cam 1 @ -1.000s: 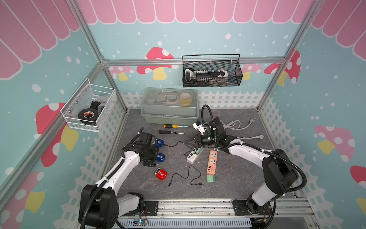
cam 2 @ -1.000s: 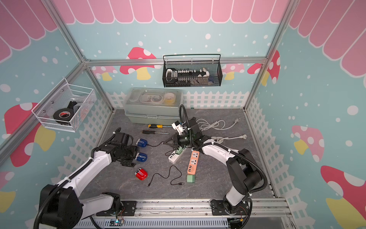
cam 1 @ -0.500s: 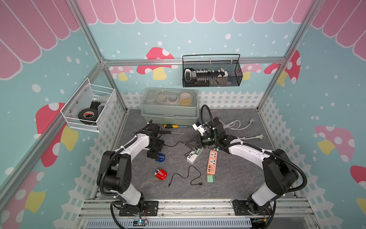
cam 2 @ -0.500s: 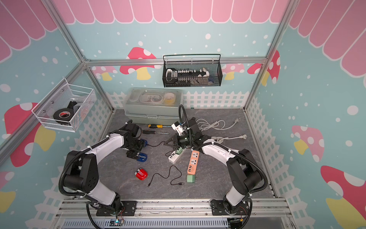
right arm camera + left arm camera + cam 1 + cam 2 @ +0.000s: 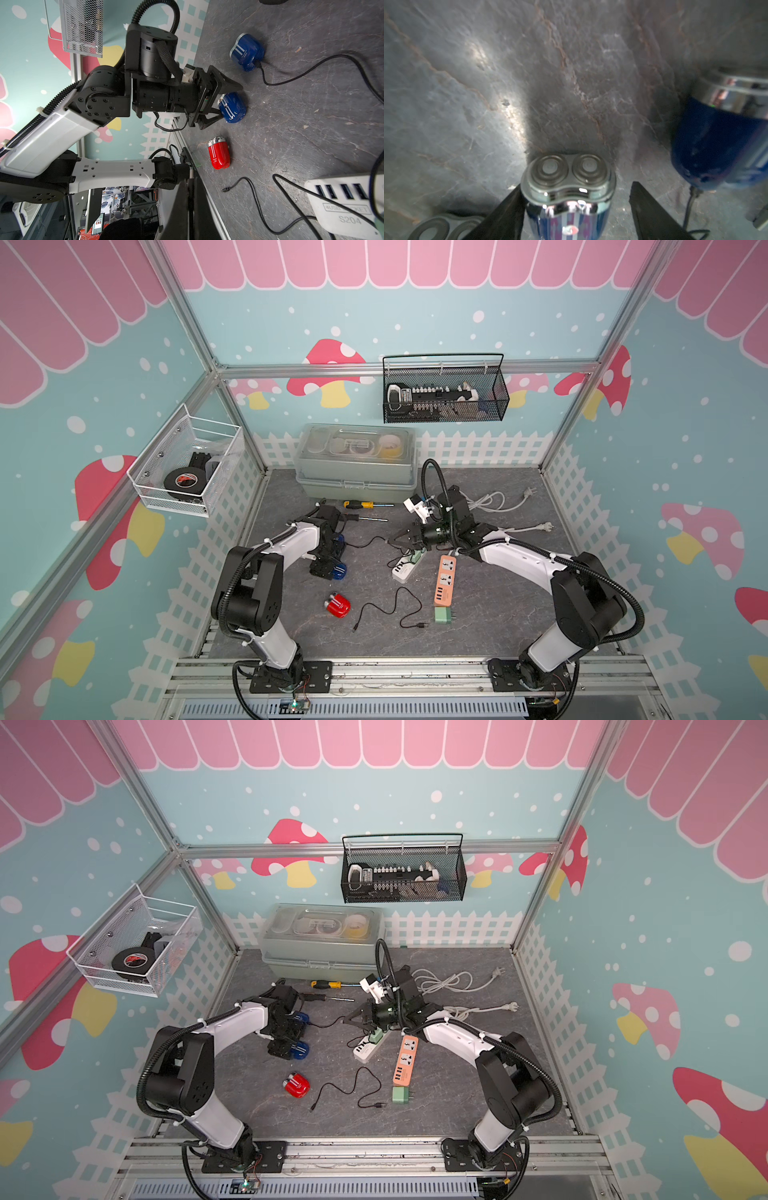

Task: Charge the electric shaver
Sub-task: Pick up the electric shaver from the center of the board.

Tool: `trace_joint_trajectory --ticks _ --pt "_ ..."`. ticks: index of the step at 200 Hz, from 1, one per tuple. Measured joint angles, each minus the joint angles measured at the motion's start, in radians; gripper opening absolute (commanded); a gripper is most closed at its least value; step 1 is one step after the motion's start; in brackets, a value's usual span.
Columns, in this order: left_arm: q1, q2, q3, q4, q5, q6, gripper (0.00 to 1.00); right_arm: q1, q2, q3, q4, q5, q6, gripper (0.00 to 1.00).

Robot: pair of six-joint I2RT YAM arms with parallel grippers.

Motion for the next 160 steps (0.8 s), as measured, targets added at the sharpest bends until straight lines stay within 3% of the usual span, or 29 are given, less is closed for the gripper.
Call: trace_joint_trajectory --ticks 72,96,123,160 --pt "0.0 -0.012 -0.034 0.029 -0.009 -0.023 0.54 0.0 0.0 0.0 0.018 0.0 0.018 0.0" --pt "-0.003 -0.018 -0.04 0.035 -0.013 -0.026 0.34 0.0 0.0 0.0 0.023 0.001 0.022 0.0" --pt "-0.008 -0.025 -0.044 0.039 -0.018 -0.026 0.0 0.0 0.0 0.0 0.031 0.001 0.025 0.0" --pt "-0.008 -0.053 -0.037 0.048 0.023 -0.027 0.0 0.0 0.0 -0.002 0.055 0.002 0.024 0.0"
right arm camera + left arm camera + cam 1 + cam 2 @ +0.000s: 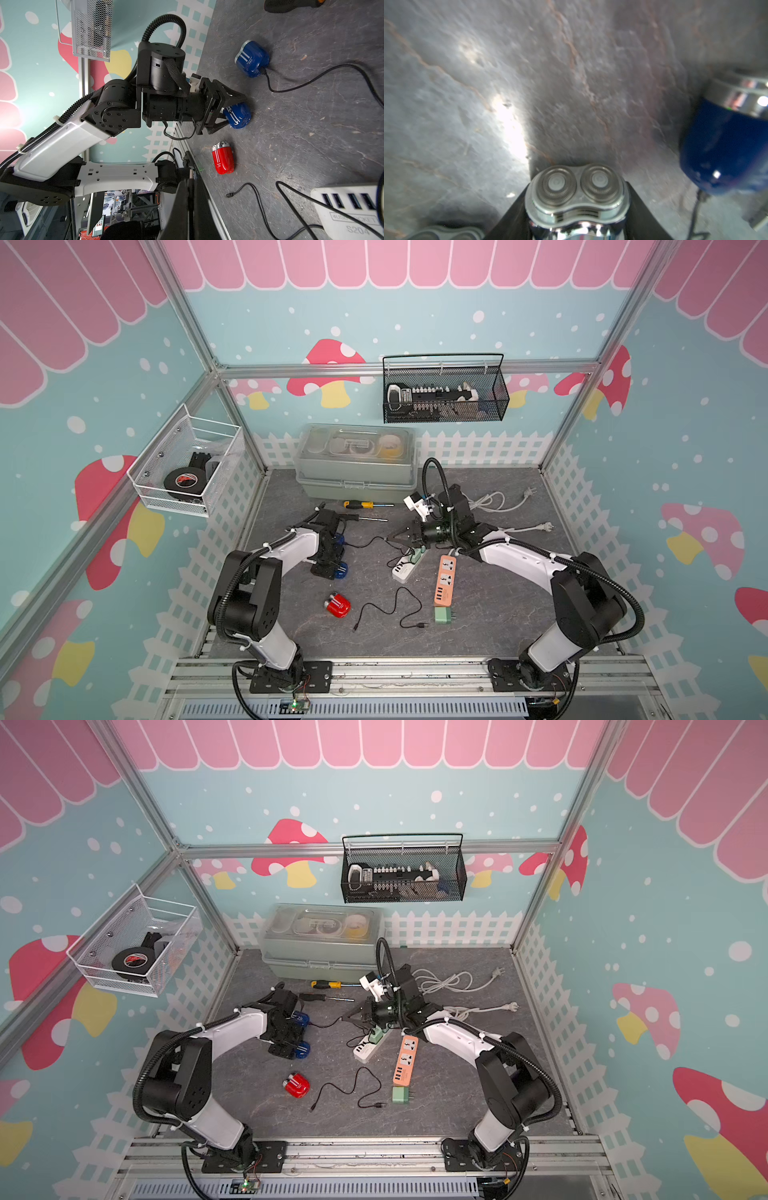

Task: Charge the electric shaver
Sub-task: Pick up the electric shaver from the center of the board, then insert the charging cable into the electric shaver.

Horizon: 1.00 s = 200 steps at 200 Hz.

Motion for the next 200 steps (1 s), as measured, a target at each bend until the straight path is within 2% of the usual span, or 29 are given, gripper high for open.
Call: trace_joint_trajectory --ticks 52,93,132,200 --pt "-0.006 -0.109 0.196 -0.026 0.198 -0.013 0.0 0.02 0.0 -0.02 0.08 0.037 -0.008 0.0" --pt "-0.012 -0.138 0.248 -0.031 0.334 -0.039 0.0 0.064 0.016 -0.023 0.2 0.108 -0.002 0.0" --pt "-0.012 -0.138 0.248 -0.045 0.377 -0.053 0.0 0.064 0.072 -0.021 0.283 0.138 0.037 0.0" --pt "-0.012 -0.134 0.249 -0.044 0.393 -0.064 0.0 0.069 0.11 -0.021 0.306 0.146 0.087 0.0"
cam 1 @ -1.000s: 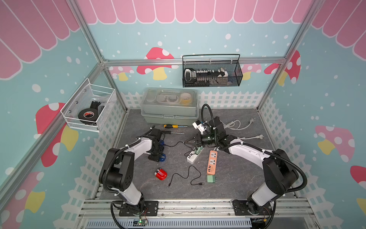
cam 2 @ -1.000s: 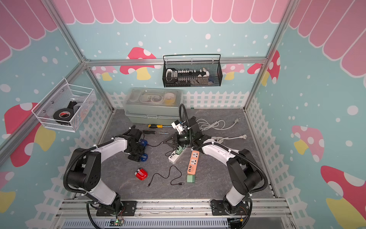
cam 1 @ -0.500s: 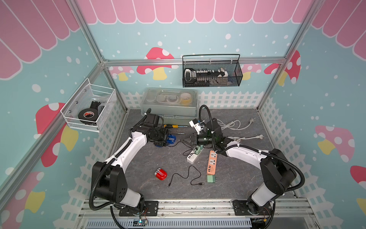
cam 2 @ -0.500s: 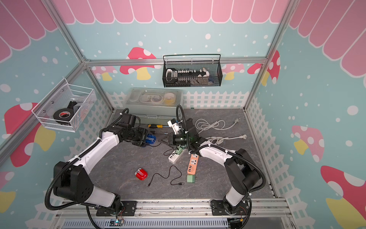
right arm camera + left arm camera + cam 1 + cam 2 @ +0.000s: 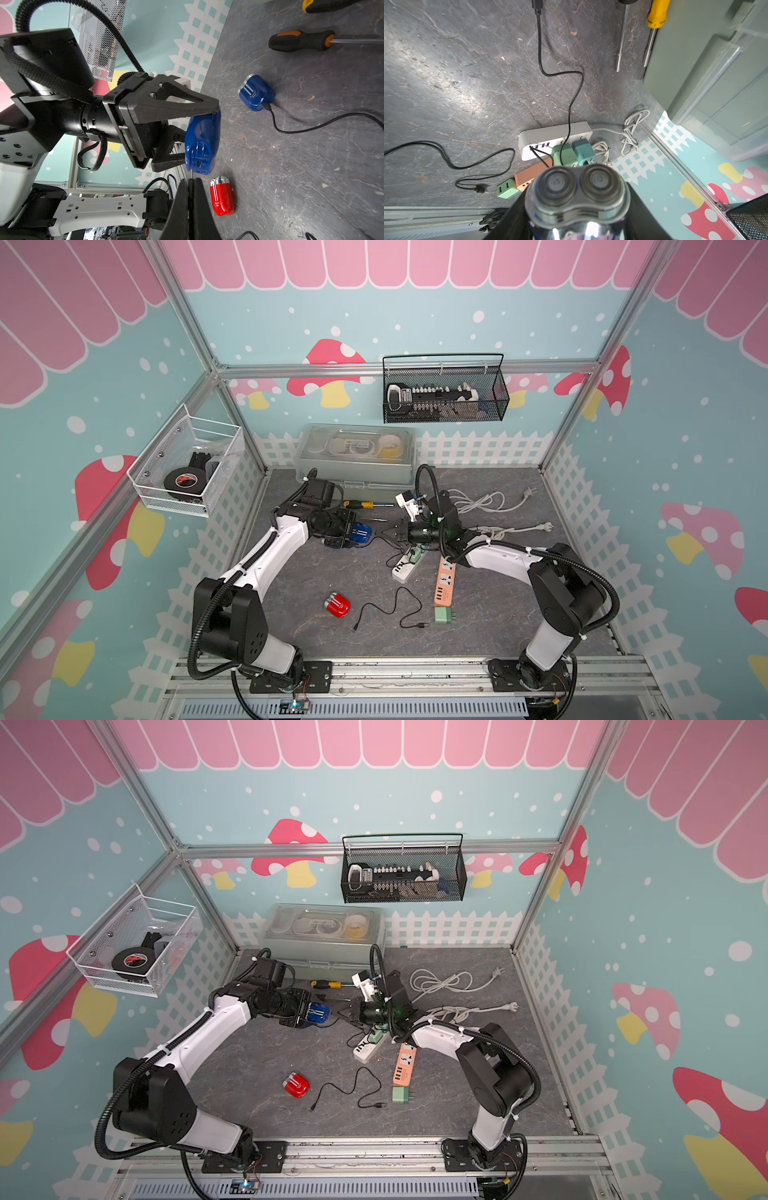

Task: Charge the electric shaver
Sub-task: Insert the charging cable into the electric shaver.

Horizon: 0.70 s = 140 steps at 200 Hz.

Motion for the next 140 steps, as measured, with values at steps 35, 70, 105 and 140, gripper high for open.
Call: trace_joint_trajectory --ticks 35,70,105,140 --pt "0.0 0.0 0.0 0.001 0.0 -0.003 0.0 0.008 0.016 0.0 0.025 0.0 0.021 0.0" --pt "0.0 0.0 0.0 0.004 0.0 -0.005 0.0 0.009 0.032 0.0 0.046 0.001 0.054 0.0" --pt "0.0 0.0 0.0 0.005 0.0 -0.008 0.0 0.009 0.04 0.0 0.063 0.001 0.078 0.0" --pt "-0.001 0.0 0.0 0.009 0.0 -0.008 0.0 0.008 0.05 0.0 0.07 0.001 0.091 0.0"
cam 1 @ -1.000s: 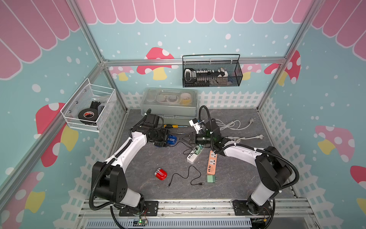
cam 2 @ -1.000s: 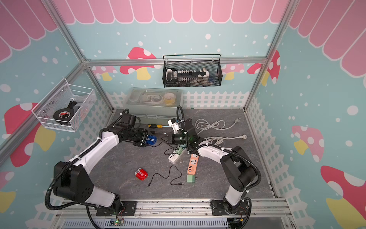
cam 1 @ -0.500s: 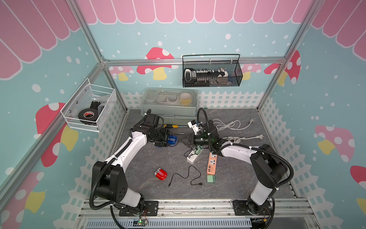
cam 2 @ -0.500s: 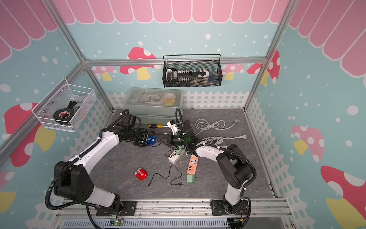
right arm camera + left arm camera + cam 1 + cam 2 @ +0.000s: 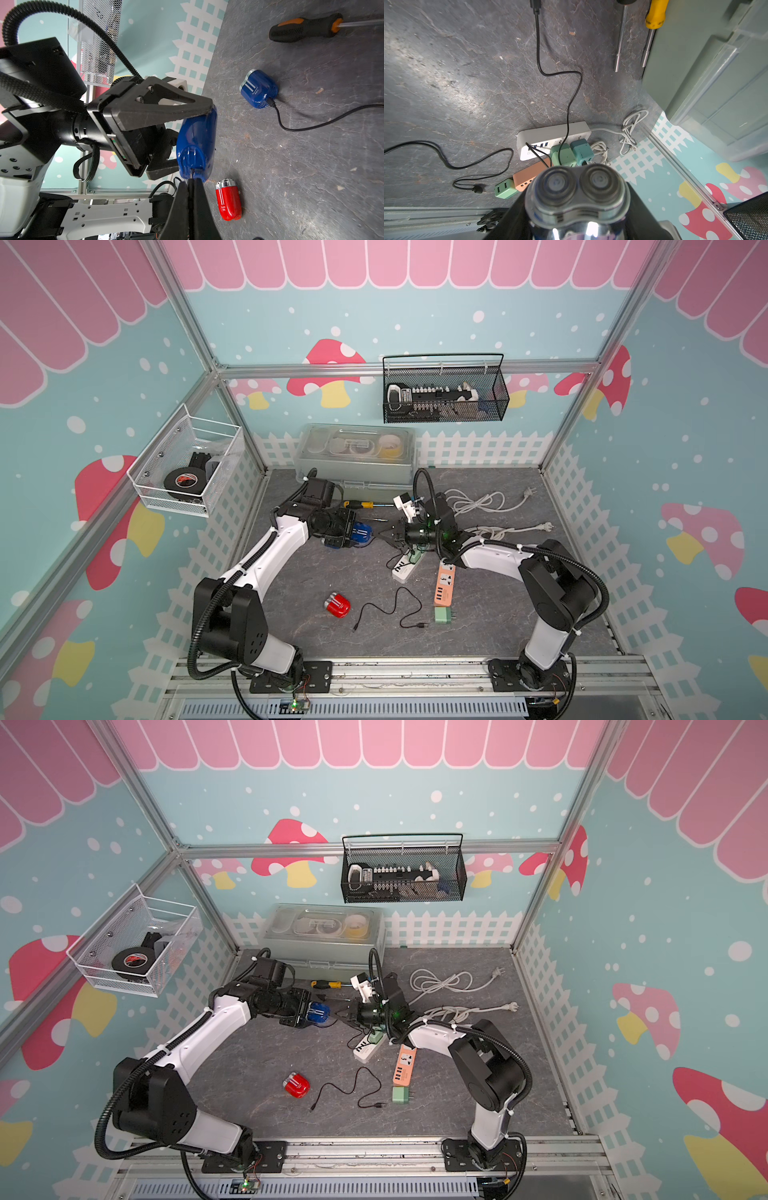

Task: Charge the electric shaver
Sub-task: Insert the charging cable into the electric shaver.

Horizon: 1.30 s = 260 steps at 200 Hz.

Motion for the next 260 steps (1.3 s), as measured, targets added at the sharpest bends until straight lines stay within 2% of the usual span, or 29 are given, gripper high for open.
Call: trace_joint_trajectory --ticks 89,162,260 --pt "-0.012 0.0 0.0 0.007 -0.014 -0.011 0.0 0.0 0.008 0.0 0.003 0.001 -0.004 0.0" --pt "-0.025 0.0 0.0 0.003 -0.023 -0.018 0.0 0.0 -0.007 0.054 -0.175 0.024 -0.154 0.0" --pt "-0.041 0.009 0.0 0.008 -0.031 -0.018 0.0 -0.007 0.008 0.055 -0.153 -0.014 -0.14 0.0"
